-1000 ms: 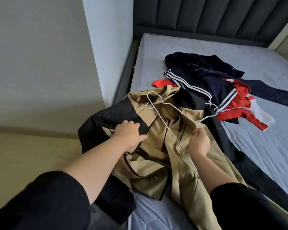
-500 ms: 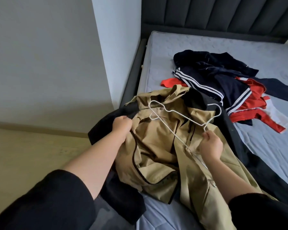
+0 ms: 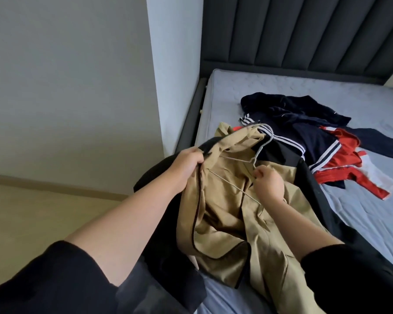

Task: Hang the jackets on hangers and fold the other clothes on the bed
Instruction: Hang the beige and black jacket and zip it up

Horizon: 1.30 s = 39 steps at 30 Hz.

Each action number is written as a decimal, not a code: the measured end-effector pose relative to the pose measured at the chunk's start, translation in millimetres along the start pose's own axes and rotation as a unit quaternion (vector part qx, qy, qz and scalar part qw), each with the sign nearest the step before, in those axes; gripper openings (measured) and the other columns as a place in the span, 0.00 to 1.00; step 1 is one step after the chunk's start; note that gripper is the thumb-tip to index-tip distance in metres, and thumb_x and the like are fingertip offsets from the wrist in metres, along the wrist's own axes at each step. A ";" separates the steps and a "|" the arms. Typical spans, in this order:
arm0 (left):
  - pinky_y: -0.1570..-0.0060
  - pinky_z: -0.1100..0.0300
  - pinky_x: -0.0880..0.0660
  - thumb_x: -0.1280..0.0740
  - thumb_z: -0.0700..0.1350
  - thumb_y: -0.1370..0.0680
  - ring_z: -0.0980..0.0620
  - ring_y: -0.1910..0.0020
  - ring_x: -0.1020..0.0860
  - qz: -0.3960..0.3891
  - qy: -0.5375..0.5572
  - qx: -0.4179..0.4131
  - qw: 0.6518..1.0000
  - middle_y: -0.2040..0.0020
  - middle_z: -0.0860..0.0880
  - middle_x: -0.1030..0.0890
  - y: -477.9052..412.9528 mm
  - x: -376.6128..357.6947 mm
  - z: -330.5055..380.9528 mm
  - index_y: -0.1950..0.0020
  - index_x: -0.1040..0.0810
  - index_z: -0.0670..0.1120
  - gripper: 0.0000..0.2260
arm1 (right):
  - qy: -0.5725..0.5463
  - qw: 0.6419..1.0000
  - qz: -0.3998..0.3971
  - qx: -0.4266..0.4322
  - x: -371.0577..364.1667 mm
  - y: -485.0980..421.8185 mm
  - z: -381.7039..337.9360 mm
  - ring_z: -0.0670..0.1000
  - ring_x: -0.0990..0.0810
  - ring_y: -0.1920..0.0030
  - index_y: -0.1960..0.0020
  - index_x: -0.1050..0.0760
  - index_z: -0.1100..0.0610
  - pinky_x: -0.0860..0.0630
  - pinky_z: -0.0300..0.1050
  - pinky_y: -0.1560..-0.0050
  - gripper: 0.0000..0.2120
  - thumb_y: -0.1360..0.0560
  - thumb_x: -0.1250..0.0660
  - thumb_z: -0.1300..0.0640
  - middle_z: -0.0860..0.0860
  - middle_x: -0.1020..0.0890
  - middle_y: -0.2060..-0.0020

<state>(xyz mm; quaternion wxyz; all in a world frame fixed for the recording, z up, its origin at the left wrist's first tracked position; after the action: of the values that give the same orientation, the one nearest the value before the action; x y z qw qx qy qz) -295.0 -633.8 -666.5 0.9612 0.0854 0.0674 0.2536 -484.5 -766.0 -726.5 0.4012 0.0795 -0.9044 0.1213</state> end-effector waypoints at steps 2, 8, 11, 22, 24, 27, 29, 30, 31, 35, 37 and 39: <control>0.74 0.68 0.32 0.44 0.32 0.28 0.55 0.72 0.28 -0.052 -0.035 -0.004 0.998 0.74 0.55 0.27 6.8 -2.5 -1.2 0.68 0.24 0.48 0.16 | -0.071 0.997 -0.022 -0.003 -0.3 -6.7 -10.5 0.52 0.27 0.63 0.64 0.26 0.53 0.34 0.44 0.63 0.11 0.24 0.39 0.62 0.48 0.25 0.69; 0.73 0.74 0.35 0.43 0.30 0.28 0.62 0.74 0.31 -0.081 -0.232 -0.070 0.967 0.76 0.60 0.28 24.6 9.3 -2.4 0.59 0.18 0.51 0.20 | -0.149 0.984 -0.090 0.043 37.4 -19.0 -9.5 0.39 0.30 0.77 0.66 0.23 0.59 0.34 0.30 0.73 0.12 0.25 0.36 0.65 0.43 0.25 0.78; 0.74 0.75 0.37 0.43 0.30 0.29 0.63 0.73 0.28 0.023 -0.255 -0.141 0.956 0.77 0.63 0.26 28.8 14.7 8.7 0.62 0.20 0.54 0.21 | -0.158 0.974 -0.159 0.043 53.0 -24.9 -5.0 0.45 0.32 0.74 0.65 0.21 0.60 0.34 0.34 0.72 0.13 0.23 0.37 0.65 0.46 0.27 0.77; 0.67 0.76 0.33 0.45 0.28 0.31 0.68 0.69 0.26 -0.039 -0.318 -0.196 0.927 0.73 0.65 0.24 43.2 0.6 22.7 0.64 0.24 0.56 0.23 | -0.121 0.976 -0.178 0.038 29.7 -18.6 -40.8 0.44 0.37 0.77 0.62 0.25 0.64 0.38 0.40 0.74 0.08 0.25 0.36 0.69 0.50 0.31 0.74; 0.66 0.73 0.32 0.46 0.28 0.30 0.64 0.72 0.27 -0.101 -0.355 -0.179 0.912 0.75 0.60 0.25 49.4 -4.2 15.4 0.65 0.24 0.55 0.22 | -0.136 0.976 -0.165 0.045 25.2 -18.6 -48.8 0.43 0.29 0.72 0.62 0.24 0.66 0.30 0.39 0.68 0.07 0.26 0.36 0.73 0.52 0.25 0.68; 0.66 0.64 0.32 0.47 0.29 0.31 0.57 0.71 0.30 -0.150 -0.414 -0.134 0.888 0.75 0.56 0.30 57.1 8.7 -2.9 0.70 0.26 0.55 0.22 | -0.250 0.951 -0.182 0.003 34.9 -19.9 -49.0 0.48 0.25 0.67 0.52 0.19 0.67 0.27 0.41 0.65 0.05 0.26 0.33 0.69 0.55 0.21 0.64; 0.64 0.62 0.32 0.46 0.29 0.30 0.53 0.66 0.29 -0.155 -0.489 -0.117 0.850 0.71 0.56 0.29 60.2 19.9 -14.9 0.68 0.26 0.56 0.22 | -0.280 0.941 -0.190 -0.003 44.3 -21.1 -50.6 0.50 0.30 0.69 0.51 0.18 0.66 0.32 0.40 0.68 0.06 0.24 0.33 0.65 0.54 0.25 0.70; 0.62 0.62 0.31 0.45 0.29 0.29 0.52 0.62 0.27 -0.154 -0.540 -0.122 0.819 0.66 0.55 0.26 61.6 21.5 -18.6 0.62 0.23 0.55 0.22 | -0.276 0.943 -0.187 0.016 49.0 -20.7 -54.9 0.49 0.32 0.70 0.52 0.18 0.65 0.33 0.38 0.69 0.06 0.23 0.34 0.64 0.53 0.27 0.72; 0.58 0.61 0.29 0.45 0.29 0.29 0.51 0.57 0.26 -0.151 -0.597 -0.136 0.776 0.60 0.53 0.24 62.5 19.7 -20.4 0.54 0.20 0.52 0.21 | -0.265 0.946 -0.182 0.043 52.8 -18.6 -61.6 0.48 0.32 0.71 0.54 0.18 0.64 0.33 0.35 0.68 0.06 0.23 0.34 0.64 0.53 0.28 0.73; 0.57 0.57 0.35 0.43 0.32 0.24 0.46 0.45 0.27 -0.157 -0.760 -0.217 0.593 0.46 0.46 0.23 61.8 -8.7 -22.3 0.41 0.26 0.45 0.16 | -0.245 0.952 -0.150 0.110 52.0 -3.9 -94.3 0.38 0.31 0.75 0.60 0.19 0.63 0.33 0.28 0.69 0.06 0.25 0.33 0.67 0.47 0.27 0.76; 0.57 0.56 0.36 0.43 0.34 0.23 0.45 0.43 0.28 -0.162 -0.788 -0.224 0.549 0.44 0.45 0.24 59.8 -21.7 -24.5 0.41 0.27 0.44 0.13 | -0.239 0.954 -0.145 0.111 47.0 2.6 -107.3 0.38 0.31 0.76 0.59 0.18 0.64 0.32 0.30 0.70 0.06 0.26 0.32 0.67 0.49 0.26 0.75; 0.57 0.56 0.36 0.43 0.33 0.23 0.44 0.43 0.29 -0.159 -0.784 -0.225 0.556 0.44 0.44 0.25 57.5 -27.5 -28.3 0.42 0.27 0.43 0.12 | -0.221 0.956 -0.157 0.113 40.7 7.5 -118.0 0.42 0.30 0.74 0.59 0.19 0.65 0.30 0.35 0.69 0.06 0.25 0.32 0.65 0.50 0.27 0.75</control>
<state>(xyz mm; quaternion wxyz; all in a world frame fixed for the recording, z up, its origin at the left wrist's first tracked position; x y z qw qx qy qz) -351.0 -594.6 -680.3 0.6468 0.0195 -0.7597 -0.0639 -430.0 -727.3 -620.8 0.1935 0.2900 -0.9272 0.1372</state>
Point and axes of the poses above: each hand's wrist, its own y-axis away from the middle knuckle, its own x-axis out of the back of the hand, z = x × y, the point moved 3 cm from there along -y, towards the middle knuckle
